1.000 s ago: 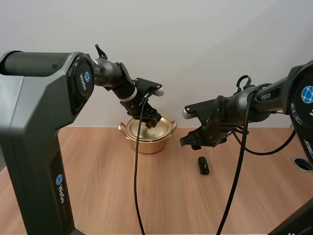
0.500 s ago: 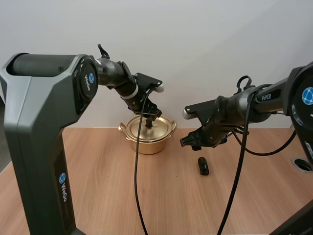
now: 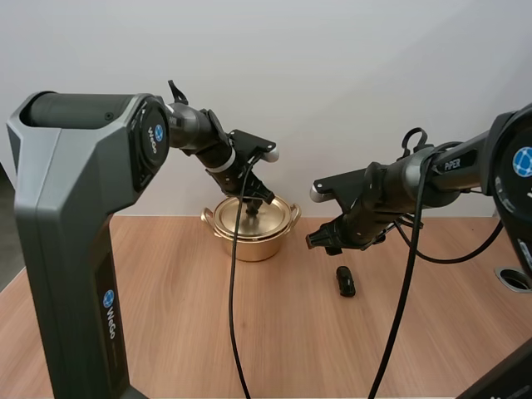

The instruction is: Open the pot, put the car inside, and close it

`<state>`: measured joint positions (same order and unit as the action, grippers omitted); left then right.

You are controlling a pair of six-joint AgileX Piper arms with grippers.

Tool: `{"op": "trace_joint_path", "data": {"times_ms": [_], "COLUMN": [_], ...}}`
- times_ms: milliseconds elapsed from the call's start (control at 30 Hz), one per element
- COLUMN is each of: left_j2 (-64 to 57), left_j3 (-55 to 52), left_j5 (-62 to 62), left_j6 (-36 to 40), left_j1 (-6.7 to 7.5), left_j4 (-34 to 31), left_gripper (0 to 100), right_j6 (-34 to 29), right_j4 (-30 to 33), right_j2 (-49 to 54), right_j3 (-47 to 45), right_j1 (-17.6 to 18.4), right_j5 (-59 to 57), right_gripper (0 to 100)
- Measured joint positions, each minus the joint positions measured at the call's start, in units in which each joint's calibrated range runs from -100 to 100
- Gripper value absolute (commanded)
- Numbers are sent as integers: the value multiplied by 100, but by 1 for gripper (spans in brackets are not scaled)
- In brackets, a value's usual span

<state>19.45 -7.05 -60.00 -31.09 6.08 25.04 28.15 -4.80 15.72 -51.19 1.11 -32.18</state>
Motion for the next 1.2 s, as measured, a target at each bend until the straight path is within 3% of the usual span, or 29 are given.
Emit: {"op": "trace_joint_path", "data": {"times_ms": [100,767,1200], "left_j2": [0,-41,-87], "left_j3": [0,50,1273], "left_j5": [-92,-240,-1952], "left_j6": [0,19,314], "left_j1": [0,0,0], "left_j4": [0,117,139], "left_gripper": [0,0,0], "right_j6": [-21,-34,-8], "right_j4": [-70,-163,-167], "right_j2": [0,-819,-819], "right_j3": [0,171,171], "right_j1": [0,-24,-184], "right_j5": [-81,-370,-643], "right_gripper": [84,84,84]}}
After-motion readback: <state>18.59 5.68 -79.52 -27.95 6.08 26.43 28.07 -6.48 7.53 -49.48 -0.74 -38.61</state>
